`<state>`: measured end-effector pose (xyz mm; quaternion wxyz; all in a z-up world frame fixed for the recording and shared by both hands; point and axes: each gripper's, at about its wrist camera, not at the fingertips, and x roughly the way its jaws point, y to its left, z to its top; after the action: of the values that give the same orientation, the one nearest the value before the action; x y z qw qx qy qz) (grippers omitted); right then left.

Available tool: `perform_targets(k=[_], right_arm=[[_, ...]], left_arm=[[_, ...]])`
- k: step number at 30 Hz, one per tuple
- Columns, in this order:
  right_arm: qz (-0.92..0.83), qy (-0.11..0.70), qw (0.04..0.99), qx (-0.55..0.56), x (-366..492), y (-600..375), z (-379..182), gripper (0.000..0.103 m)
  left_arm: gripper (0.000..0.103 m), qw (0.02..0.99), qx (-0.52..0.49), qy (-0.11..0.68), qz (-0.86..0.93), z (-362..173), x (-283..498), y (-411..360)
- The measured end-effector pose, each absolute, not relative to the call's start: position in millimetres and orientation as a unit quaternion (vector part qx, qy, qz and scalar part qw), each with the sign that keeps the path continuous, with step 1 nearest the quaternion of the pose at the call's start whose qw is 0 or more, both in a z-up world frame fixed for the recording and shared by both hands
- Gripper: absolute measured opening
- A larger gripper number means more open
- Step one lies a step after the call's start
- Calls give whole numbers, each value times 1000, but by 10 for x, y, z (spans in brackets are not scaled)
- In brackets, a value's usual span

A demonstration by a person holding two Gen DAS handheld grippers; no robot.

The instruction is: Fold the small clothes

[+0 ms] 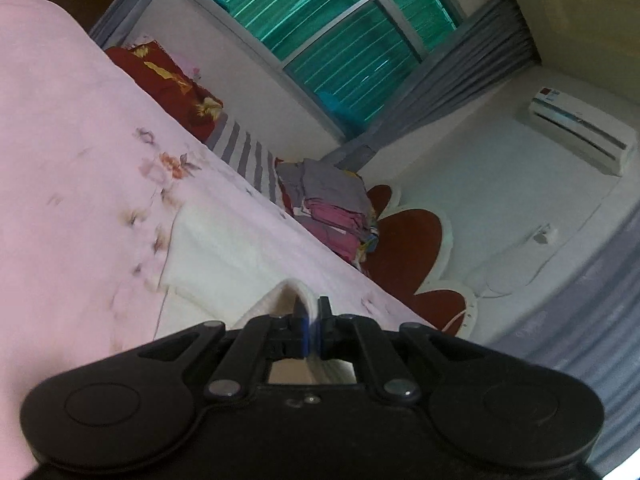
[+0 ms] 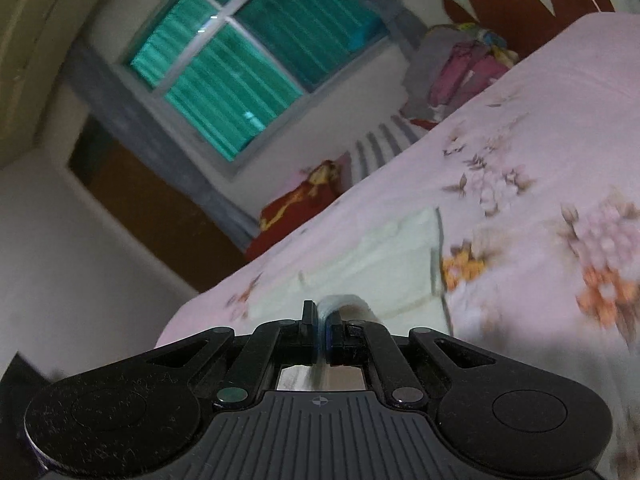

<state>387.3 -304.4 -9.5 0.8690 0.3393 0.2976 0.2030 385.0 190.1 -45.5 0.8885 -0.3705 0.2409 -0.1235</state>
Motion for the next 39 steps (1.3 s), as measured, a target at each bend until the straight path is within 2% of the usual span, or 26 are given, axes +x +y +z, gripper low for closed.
perform_targets(k=[7,15,17,18,19,20,21,22,23,24,25,26,28,29,30,34,35,36,37,38,39], right_arm=[[158,347,847,370,5026,-3005,-491,3],[134,395,824,383,5578,-2976,-1033,3],[132,399,822,385,5665,-2981,-1081,3],[132,402,819,387,5723,-2991,-1125,3],[131,404,817,391,5762,-2978,-1142,3],[129,406,814,394,5802,-2982,-1165,3],[123,408,813,396,5849,-2985,-1185,4],[118,407,814,396,5890,-2994,-1195,7],[112,399,819,396,5893,-3007,-1182,30],[103,385,829,394,5866,-3028,-1143,74],[90,366,841,387,5820,-3051,-1093,82],[95,349,852,380,5785,-3076,-1060,81],[105,355,855,363,5773,-3083,-1032,70],[114,362,861,339,5785,-3057,-1024,56],[120,369,864,320,5803,-3022,-1023,51],[139,384,887,216,5880,-2726,-1020,51],[143,386,889,198,5903,-2660,-1032,50],[144,390,892,176,5920,-2601,-1044,42],[142,397,894,150,5945,-2532,-1061,34],[140,404,895,128,5966,-2470,-1077,16],[138,403,898,111,5976,-2430,-1097,4]], left_arm=[[3,868,-365,321,-101,-926,4857,2019],[3,855,-357,361,-106,-1236,5426,2102],[7,854,-358,358,-117,-1268,5512,2107],[13,854,-360,354,-123,-1285,5554,2110],[28,854,-365,350,-126,-1299,5590,2119],[47,852,-372,344,-129,-1315,5624,2137],[59,853,-379,335,-130,-1325,5640,2161],[79,857,-383,324,-121,-1314,5634,2185],[84,861,-383,313,-116,-1279,5615,2199],[83,866,-380,301,-120,-1256,5592,2219],[79,870,-371,300,-122,-1236,5578,2232],[71,875,-354,308,-119,-1222,5579,2229],[60,887,-296,333,-121,-1195,5609,2181],[54,891,-261,351,-120,-1192,5646,2134],[52,894,-234,363,-119,-1186,5674,2086],[40,896,-147,400,-124,-1215,5800,1902],[34,897,-132,403,-127,-1217,5814,1860],[27,897,-121,406,-126,-1216,5821,1831],[9,898,-114,406,-125,-1207,5826,1812],[2,901,-113,400,-125,-1198,5836,1813],[2,904,-114,392,-127,-1171,5820,1816]])
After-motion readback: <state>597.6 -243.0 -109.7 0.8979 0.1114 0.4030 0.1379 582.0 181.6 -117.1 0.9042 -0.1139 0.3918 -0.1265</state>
